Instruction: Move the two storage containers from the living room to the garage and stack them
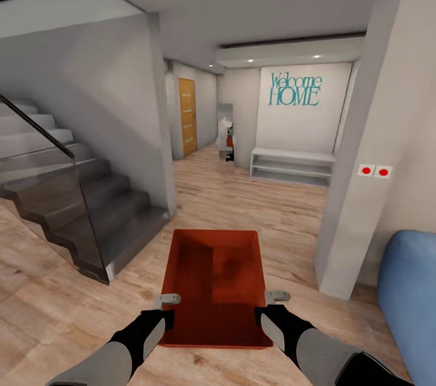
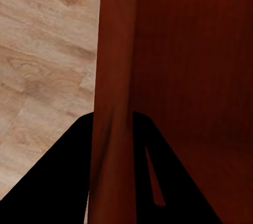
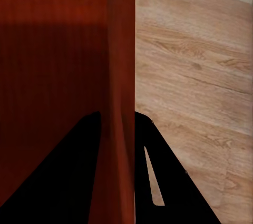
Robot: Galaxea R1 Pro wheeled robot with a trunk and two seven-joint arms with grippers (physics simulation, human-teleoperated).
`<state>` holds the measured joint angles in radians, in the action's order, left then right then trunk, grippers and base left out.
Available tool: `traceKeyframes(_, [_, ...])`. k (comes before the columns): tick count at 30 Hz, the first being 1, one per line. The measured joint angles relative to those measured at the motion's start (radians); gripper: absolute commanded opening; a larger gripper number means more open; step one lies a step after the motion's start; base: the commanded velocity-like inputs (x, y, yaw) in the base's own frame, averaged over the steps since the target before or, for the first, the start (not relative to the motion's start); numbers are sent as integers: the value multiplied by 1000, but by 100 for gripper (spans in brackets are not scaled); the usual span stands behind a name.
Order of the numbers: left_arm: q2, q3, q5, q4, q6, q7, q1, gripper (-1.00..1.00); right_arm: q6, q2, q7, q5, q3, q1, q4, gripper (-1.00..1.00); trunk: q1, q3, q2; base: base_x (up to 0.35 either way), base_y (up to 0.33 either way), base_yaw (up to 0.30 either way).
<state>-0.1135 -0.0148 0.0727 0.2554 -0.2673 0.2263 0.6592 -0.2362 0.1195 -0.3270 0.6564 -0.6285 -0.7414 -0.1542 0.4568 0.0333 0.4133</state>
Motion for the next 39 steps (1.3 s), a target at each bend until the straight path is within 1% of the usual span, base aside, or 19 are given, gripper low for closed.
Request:
traceKeyframes(11, [0,0,0,0,0,0,0,-100,0,0,0,0,0,0,0,-100,0,0,0,322,0,-8])
traceKeyframes(22, [0,0,0,0,0,0,0,-100,0,0,0,0,0,0,0,-100,0,0,0,322,0,-180])
traceKeyframes(39, [0,0,0,0,0,0,0,-100,0,0,0,0,0,0,0,-100,0,0,0,322,0,-5])
